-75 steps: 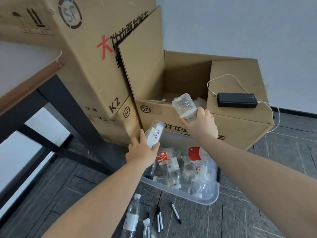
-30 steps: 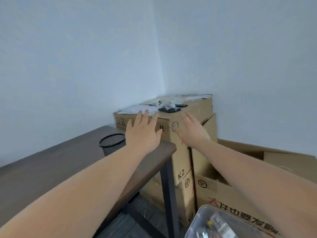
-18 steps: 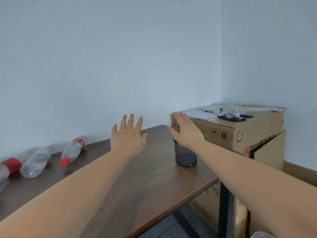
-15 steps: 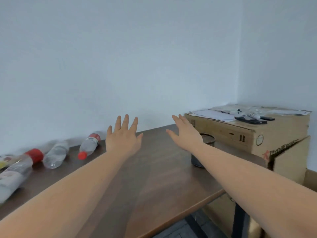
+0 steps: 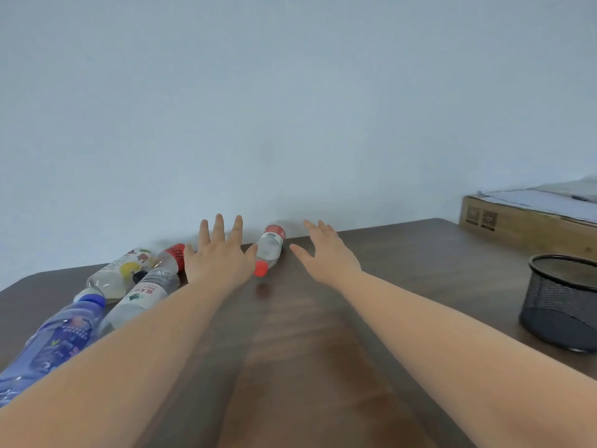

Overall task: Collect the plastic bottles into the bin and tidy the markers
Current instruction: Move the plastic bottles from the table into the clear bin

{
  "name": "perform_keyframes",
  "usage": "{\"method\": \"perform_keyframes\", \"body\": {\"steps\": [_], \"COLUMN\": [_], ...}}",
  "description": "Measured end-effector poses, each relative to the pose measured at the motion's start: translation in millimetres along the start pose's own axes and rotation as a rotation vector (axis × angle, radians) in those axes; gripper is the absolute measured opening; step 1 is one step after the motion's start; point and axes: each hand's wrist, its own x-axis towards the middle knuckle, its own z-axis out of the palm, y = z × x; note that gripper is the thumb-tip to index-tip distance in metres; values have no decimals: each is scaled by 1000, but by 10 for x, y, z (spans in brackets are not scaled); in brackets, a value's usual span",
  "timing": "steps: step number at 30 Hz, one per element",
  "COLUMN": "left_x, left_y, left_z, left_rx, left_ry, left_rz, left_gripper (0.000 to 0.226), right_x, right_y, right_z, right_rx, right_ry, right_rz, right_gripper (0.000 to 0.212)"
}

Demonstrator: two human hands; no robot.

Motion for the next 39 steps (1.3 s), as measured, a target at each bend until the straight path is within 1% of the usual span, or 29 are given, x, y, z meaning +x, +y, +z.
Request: {"method": "perform_keyframes", "body": {"steps": [3,7,14,15,18,20,22,26,29,31,33,35,37,39], "left_x": [194,461,851,886,966,1005,1042,1084,1088,1076,1053,1014,989,967], "left_y": [-169,-379,-528,-537,-556,-551,-540,-535,-540,-534,-519,-490,-453,-389], "left_z": [54,134,265,286,351,395,440,574,722,817,881,886,842,773], "left_rx": [-13,51,64,68,73,76,67,44,26,20,59,90,59,-17], "left_ry": [-10,4,-2,-6,-24,-34,-41,-138,-186,-244,-346,-394,-360,-278], "left_rz": [-45,-36,-61,-61,-68,-74,-81,-95,-55,-21,-16,-36,-44,-30], "left_gripper": [64,64,66,67,69,71,73,85,96,98,90,71,54,42], "right_x": [316,699,1220,1266,1340,1340,1307,1208,1172,1158,1134,1108,1072,1028], "right_y": [-163,-355,-560,-558,-484,-400,-311,-152,-77,-42,-12,12,31,51], "right_z": [303,663,1012,1044,1072,1047,1013,939,887,845,803,749,660,523], "right_rx": [72,124,54,53,98,128,156,161,166,167,168,171,175,176], "right_ry": [-17,-19,-139,-165,-209,-175,-81,129,202,229,247,247,252,278], "right_rz": [13,51,175,187,258,309,333,270,233,214,206,212,213,207], "right_gripper": [66,67,87,87,77,72,71,74,74,73,73,74,74,74]}}
